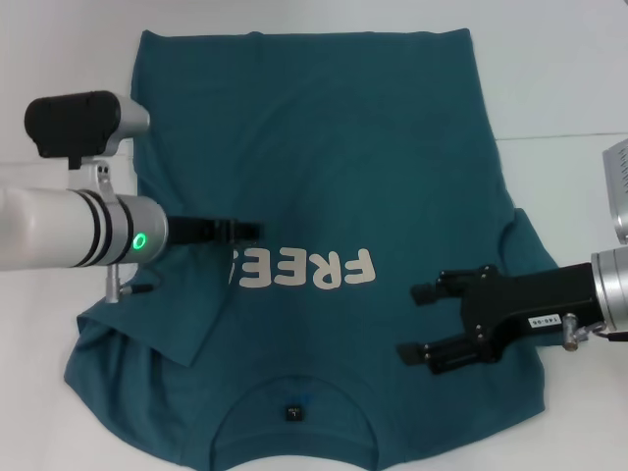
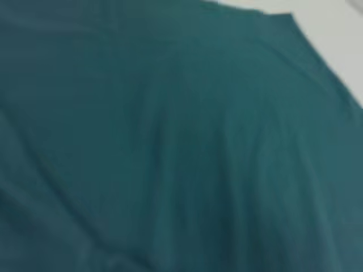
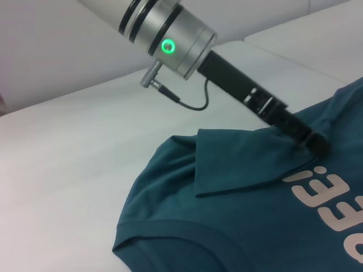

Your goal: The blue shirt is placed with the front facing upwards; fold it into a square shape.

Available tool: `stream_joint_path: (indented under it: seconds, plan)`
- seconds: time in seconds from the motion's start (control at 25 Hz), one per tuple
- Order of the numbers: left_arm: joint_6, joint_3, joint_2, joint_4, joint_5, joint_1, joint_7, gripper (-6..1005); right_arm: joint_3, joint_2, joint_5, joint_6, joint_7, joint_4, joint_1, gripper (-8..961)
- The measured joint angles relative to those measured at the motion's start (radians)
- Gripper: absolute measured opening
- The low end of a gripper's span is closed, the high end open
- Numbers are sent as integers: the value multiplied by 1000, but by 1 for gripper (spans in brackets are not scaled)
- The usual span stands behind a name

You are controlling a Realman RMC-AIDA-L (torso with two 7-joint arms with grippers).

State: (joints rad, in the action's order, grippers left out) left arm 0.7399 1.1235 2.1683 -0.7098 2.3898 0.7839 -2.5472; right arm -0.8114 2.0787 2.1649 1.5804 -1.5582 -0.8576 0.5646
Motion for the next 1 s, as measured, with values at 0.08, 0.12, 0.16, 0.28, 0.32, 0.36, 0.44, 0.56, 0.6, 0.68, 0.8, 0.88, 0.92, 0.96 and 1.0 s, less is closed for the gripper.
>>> stream_joint_path:
  seconds: [0.08, 0.12, 0.16, 0.28, 0.32, 0.36, 0.44, 0.56, 0.6, 0.68, 0.8, 0.88, 0.92, 0.96, 1.0]
  plan:
    - [0, 1, 0, -5, -39, 1, 29, 838, 2, 1, 0, 5, 0, 0, -2, 940]
    - [-1, 1, 0, -6, -63, 1, 50, 838, 3, 2, 0, 8, 0, 0, -3, 940]
    - [-1, 1, 1, -6, -83, 2, 68, 838, 4, 2, 0, 10, -1, 0, -4, 940]
    - [29, 2, 1, -39, -132, -8, 151, 838, 8, 3, -2, 11, -10, 0, -8, 940]
    - [58, 3, 1, -66, -151, -20, 187, 838, 9, 2, -4, 11, -14, 0, -9, 940]
    - [90, 2, 0, -97, -172, -35, 223, 838, 11, 1, -5, 11, -18, -1, -9, 940]
    - [190, -12, -4, -185, -246, -87, 326, 838, 18, -1, -5, 12, -24, -1, -12, 940]
    - [386, -89, -15, -274, -385, -154, 487, 837, 33, -3, -4, 12, -25, -1, -18, 939]
    - [451, -124, -22, -282, -416, -164, 520, 837, 38, -4, -4, 12, -25, -2, -20, 939]
    - [588, -203, -46, -272, -446, -168, 562, 837, 45, -5, -5, 12, -25, -2, -23, 939]
    - [759, -275, -76, -224, -457, -170, 648, 841, 55, -6, -4, 12, -25, -2, -26, 939]
    - [814, -305, -82, -212, -457, -189, 683, 846, 59, -6, -4, 13, -25, -2, -27, 939]
    - [817, -317, -82, -211, -453, -205, 681, 848, 61, -6, -4, 15, -25, -2, -27, 939]
    - [815, -324, -83, -211, -451, -222, 675, 850, 64, -7, -4, 17, -25, -2, -27, 939]
    - [812, -329, -84, -212, -451, -239, 670, 848, 68, -7, -5, 21, -25, -2, -27, 939]
